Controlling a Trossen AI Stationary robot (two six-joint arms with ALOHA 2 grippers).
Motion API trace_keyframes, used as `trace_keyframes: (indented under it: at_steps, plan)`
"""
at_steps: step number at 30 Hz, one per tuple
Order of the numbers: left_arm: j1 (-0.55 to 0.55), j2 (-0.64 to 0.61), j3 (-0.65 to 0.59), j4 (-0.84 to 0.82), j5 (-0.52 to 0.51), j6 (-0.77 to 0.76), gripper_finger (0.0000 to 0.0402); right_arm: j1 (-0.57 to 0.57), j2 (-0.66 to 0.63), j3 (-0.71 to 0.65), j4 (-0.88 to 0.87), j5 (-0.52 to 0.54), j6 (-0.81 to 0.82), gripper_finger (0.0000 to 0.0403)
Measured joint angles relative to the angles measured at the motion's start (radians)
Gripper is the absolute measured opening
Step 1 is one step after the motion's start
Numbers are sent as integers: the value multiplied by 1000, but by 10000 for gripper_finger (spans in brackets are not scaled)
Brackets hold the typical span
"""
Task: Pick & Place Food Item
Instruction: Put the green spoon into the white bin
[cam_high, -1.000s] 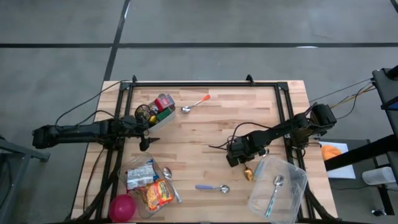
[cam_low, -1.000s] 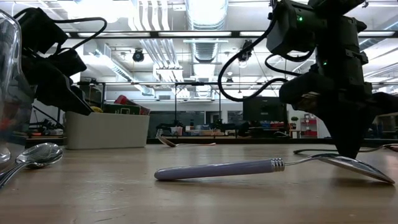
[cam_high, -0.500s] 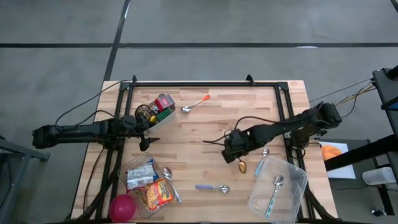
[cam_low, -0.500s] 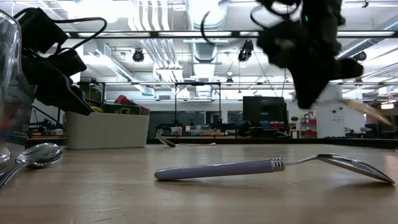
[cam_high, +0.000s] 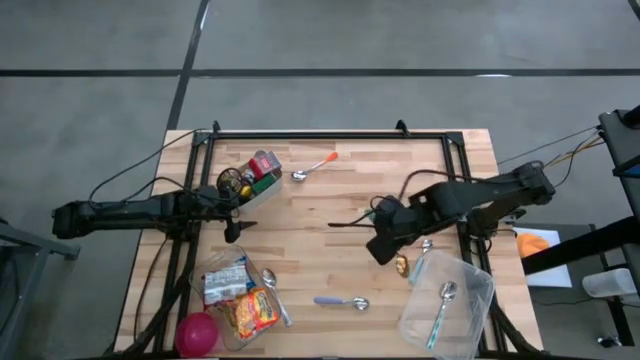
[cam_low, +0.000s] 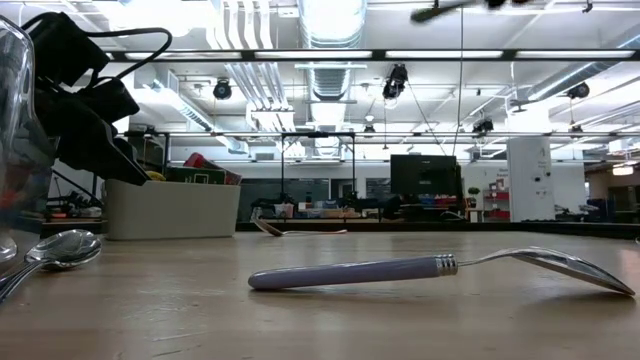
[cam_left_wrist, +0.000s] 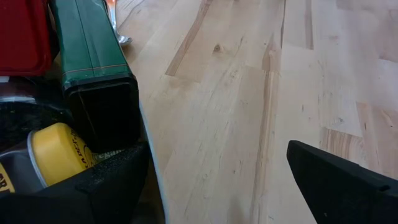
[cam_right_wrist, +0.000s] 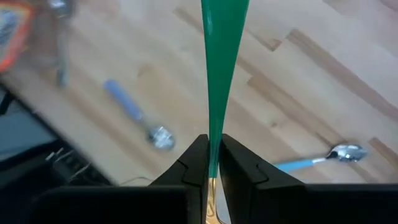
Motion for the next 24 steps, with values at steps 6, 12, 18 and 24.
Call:
trace_keyframes:
  at_steps: [6, 12, 18, 24]
  plan:
    - [0, 0, 0, 0, 0, 0, 383, 122, 0, 135, -111, 3, 108, 28]
    - [0, 0, 0, 0, 0, 0, 383, 290, 0, 145, -147, 5, 347, 28]
    - [0, 0, 0, 0, 0, 0, 383, 454, 53, 141, -165, 12, 619, 28]
    - [0, 0, 0, 0, 0, 0, 383, 578, 134, 141, -191, 13, 831, 28]
